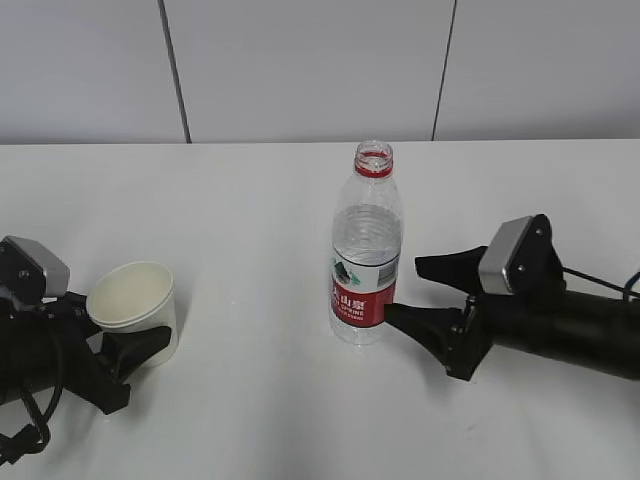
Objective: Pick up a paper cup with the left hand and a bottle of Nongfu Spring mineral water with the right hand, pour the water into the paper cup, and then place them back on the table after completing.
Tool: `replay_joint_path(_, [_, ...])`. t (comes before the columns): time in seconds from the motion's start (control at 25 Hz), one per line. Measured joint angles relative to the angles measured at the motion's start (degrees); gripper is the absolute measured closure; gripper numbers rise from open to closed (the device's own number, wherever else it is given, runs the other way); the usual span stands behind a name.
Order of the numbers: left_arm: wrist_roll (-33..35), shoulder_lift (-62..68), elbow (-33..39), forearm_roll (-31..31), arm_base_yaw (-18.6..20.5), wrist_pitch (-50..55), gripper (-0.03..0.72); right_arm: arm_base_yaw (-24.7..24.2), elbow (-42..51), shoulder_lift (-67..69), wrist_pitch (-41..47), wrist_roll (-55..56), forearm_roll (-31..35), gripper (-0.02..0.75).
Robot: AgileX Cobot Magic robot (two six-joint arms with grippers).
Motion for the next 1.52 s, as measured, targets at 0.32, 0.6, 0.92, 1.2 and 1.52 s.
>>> replay_joint_path(0.32, [0.0,0.0,0.0,0.0,0.0,0.0,0.293,3.6,-7.7,4.7,0.0,2.6,-2.3,0.152])
replay_joint_path(0.6, [0.0,0.0,0.0,0.0,0.0,0.0,0.294,4.5,-11.7,7.1,0.0,5.1,-4.5,0.152])
replay_joint_path(0.92, [0.0,0.0,-0.1,0.6,0.0,0.0,0.295,4.5,-12.7,7.3,0.0,5.5,-5.1,0.165])
replay_joint_path(1.2, [0.0,0.0,-0.2,1.0,0.0,0.0,0.295,4.5,-12.7,7.3,0.0,5.5,-5.1,0.269])
replay_joint_path(1.52, [-4.1,0.1,-5.2,5.5,0.0,0.1,0.295,4.5,-12.7,7.3,0.1,5.5,-3.4,0.288])
